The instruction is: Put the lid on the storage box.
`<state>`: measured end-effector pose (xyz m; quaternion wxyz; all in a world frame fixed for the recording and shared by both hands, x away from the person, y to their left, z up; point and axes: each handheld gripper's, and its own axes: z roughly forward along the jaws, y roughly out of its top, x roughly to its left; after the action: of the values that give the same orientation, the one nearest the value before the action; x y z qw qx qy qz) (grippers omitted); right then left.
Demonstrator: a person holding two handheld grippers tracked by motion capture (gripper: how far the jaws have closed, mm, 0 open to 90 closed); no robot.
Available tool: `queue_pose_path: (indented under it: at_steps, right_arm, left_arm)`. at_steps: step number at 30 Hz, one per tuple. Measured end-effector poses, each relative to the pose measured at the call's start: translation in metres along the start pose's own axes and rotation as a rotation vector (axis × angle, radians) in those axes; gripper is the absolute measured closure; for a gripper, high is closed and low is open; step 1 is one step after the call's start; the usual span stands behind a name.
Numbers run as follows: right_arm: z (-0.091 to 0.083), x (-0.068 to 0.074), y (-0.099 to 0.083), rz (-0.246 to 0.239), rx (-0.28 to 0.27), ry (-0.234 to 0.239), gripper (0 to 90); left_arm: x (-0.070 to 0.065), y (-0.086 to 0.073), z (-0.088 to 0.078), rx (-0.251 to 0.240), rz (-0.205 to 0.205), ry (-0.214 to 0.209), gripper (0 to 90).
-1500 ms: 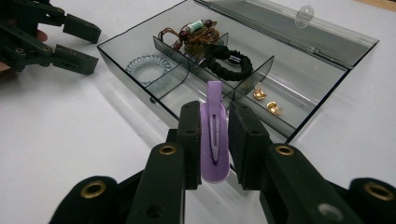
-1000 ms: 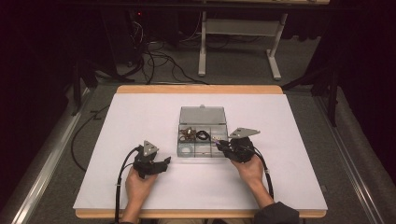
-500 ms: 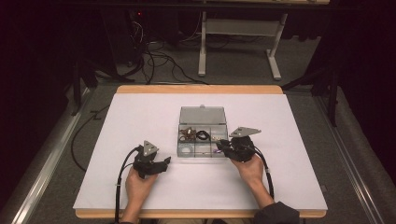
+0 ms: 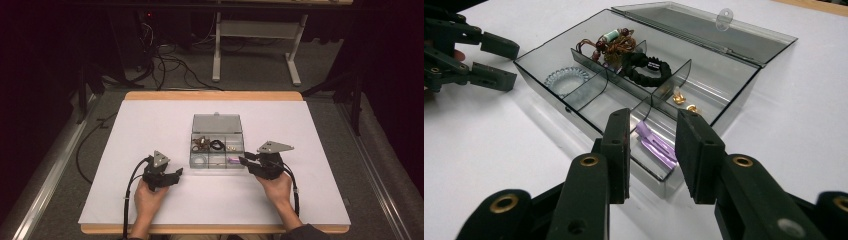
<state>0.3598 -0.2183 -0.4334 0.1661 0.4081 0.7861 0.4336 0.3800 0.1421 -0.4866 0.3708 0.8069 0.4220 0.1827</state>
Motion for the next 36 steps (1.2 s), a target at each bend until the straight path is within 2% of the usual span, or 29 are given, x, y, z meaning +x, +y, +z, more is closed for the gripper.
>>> queue_pose_path:
  at_steps: [12, 20, 21, 24, 25, 27, 30, 33, 36]
  right_arm:
    - [-0.018, -0.006, -0.021, 0.0, -0.003, -0.046, 68.9]
    - [-0.011, -0.027, -0.041, 0.054, 0.075, -0.159, 69.2]
    - [-0.01, -0.029, -0.043, 0.062, 0.084, -0.175, 67.6]
    - [-0.006, -0.034, -0.047, 0.042, 0.103, -0.218, 62.3]
    - [-0.004, -0.034, -0.049, 0.045, 0.114, -0.226, 58.1]
    - [0.001, -0.036, -0.052, 0.054, 0.15, -0.227, 54.0]
    - [0.001, -0.034, -0.052, 0.041, 0.137, -0.238, 52.2]
    - [0.002, -0.036, -0.051, 0.047, 0.139, -0.223, 49.4]
    - [0.003, -0.038, -0.047, 0.064, 0.164, -0.218, 45.9]
  left_arm:
    - [0.0, 0.0, 0.0, -0.001, -0.001, -0.001, 33.5]
    - [0.0, 0.0, 0.0, 0.0, 0.002, 0.0, 33.5]
    - [0.0, 0.0, 0.0, 0.0, 0.002, 0.001, 33.5]
    - [0.0, 0.0, 0.0, 0.001, 0.002, 0.001, 33.5]
    - [0.0, 0.0, 0.0, 0.001, 0.002, 0.0, 33.4]
    - [0.0, 0.0, 0.0, 0.002, 0.002, 0.0, 33.4]
    - [0.0, 0.001, 0.0, 0.002, 0.0, -0.003, 33.4]
    - [0.001, 0.001, 0.0, 0.003, -0.002, 0.0, 34.0]
    - [0.002, 0.002, 0.0, 0.001, -0.017, 0.001, 37.4]
